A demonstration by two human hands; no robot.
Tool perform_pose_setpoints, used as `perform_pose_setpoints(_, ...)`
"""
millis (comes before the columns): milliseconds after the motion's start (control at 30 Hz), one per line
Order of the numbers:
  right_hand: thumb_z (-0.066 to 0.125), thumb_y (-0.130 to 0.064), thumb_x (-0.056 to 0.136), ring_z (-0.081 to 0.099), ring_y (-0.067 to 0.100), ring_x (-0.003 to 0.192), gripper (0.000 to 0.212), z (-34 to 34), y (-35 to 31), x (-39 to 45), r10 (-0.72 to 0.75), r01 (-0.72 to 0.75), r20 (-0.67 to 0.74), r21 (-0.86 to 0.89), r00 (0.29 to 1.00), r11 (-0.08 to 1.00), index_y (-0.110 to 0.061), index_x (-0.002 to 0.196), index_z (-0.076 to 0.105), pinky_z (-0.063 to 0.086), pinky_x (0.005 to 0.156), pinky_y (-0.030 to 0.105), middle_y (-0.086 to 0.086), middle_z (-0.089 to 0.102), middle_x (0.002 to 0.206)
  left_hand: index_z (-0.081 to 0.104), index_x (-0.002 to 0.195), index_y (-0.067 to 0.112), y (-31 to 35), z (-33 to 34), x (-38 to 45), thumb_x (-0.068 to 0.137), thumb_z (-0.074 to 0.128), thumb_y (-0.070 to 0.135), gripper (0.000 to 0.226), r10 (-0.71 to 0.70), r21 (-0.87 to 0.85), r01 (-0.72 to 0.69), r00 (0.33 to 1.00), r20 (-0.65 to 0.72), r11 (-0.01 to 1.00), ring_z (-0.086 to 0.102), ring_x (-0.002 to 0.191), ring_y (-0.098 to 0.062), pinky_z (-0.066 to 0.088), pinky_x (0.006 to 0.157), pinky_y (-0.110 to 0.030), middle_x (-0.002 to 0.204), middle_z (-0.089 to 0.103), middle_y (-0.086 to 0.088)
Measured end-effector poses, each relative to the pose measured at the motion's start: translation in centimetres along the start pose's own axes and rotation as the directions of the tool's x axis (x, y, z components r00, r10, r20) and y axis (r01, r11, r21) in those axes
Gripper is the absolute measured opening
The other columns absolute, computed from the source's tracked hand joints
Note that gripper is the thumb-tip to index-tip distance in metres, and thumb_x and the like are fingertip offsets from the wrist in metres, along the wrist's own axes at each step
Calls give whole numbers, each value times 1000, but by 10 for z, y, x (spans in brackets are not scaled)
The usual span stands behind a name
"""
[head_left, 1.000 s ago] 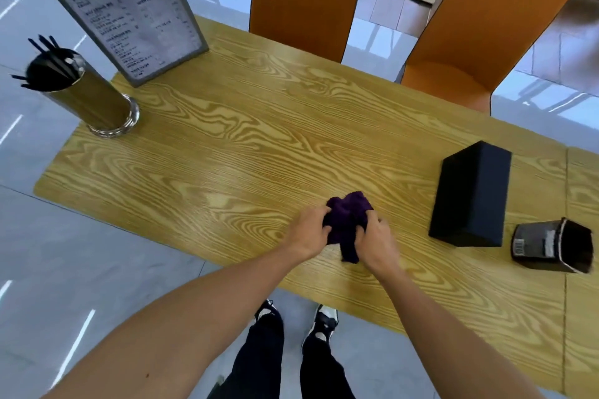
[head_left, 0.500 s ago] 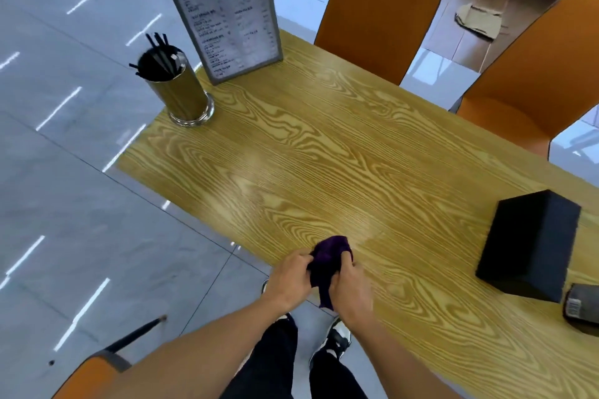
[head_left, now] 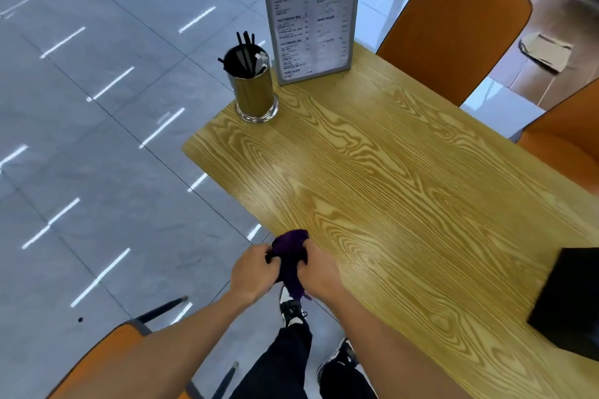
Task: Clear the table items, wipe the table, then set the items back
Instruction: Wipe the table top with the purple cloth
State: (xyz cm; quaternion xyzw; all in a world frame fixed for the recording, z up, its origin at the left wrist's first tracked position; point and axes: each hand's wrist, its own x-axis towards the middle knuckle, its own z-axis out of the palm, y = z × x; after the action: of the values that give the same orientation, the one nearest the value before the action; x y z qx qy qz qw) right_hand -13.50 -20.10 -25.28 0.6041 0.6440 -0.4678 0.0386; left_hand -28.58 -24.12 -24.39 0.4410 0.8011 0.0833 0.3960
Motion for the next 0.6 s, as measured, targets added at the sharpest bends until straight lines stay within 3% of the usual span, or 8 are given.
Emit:
perform_pose_setpoints(133, 57, -24, 90, 60, 8, 63, 8, -26, -4, 1, 14, -5, -61, 144, 998, 989, -26, 95, 62, 41, 52, 27, -9, 66, 77, 60, 68, 24, 25, -17, 8, 86, 54, 33, 21, 2, -48, -5, 999, -54, 999, 59, 52, -10, 40, 47, -25, 63, 63, 5)
perform_pose_setpoints(233, 57, -27, 91, 61, 8, 63, 13, -50, 9, 0, 63, -29, -179, 186, 982, 982, -27, 104, 61, 40, 51, 26, -9, 66, 80, 63, 74, 24, 54, -13, 17, 84, 57, 35, 16, 111, -82, -115, 993, -48, 990, 61, 64, -11, 48, 56, -29, 72, 62, 8)
perform_pose_setpoints(367, 56, -25, 94, 58, 19, 82, 21, -77, 45, -7, 131, -83, -295, 167, 947, 982, -19, 114, 60, 44, 67, 32, 3, 55, 108, 68, 87, 26, 92, 17, 20, 83, 58, 34, 13, 239, -141, -229, 969, 60, 963, 61, 76, -8, 53, 66, -32, 84, 65, 11)
perform_pose_setpoints(500, 54, -14, 97, 50, 15, 79, 15, -102, 87, -23, 189, -145, -360, 145, 914, 979, -10, 111, 56, 36, 64, 28, 5, 50, 109, 66, 90, 28, 120, 59, 22, 81, 53, 35, 17, 349, -148, -324, 916, 198, 934, 63, 82, -10, 57, 72, -42, 91, 66, 9)
perform_pose_setpoints(600, 49, -5, 96, 52, 17, 82, 15, -117, 125, -43, 232, -185, -370, 158, 900, 970, -13, 109, 50, 37, 64, 31, 7, 54, 107, 67, 107, 27, 140, 93, 14, 88, 57, 25, 21, 390, -109, -375, 872, 296, 920, 67, 93, -13, 58, 80, -42, 103, 69, 6)
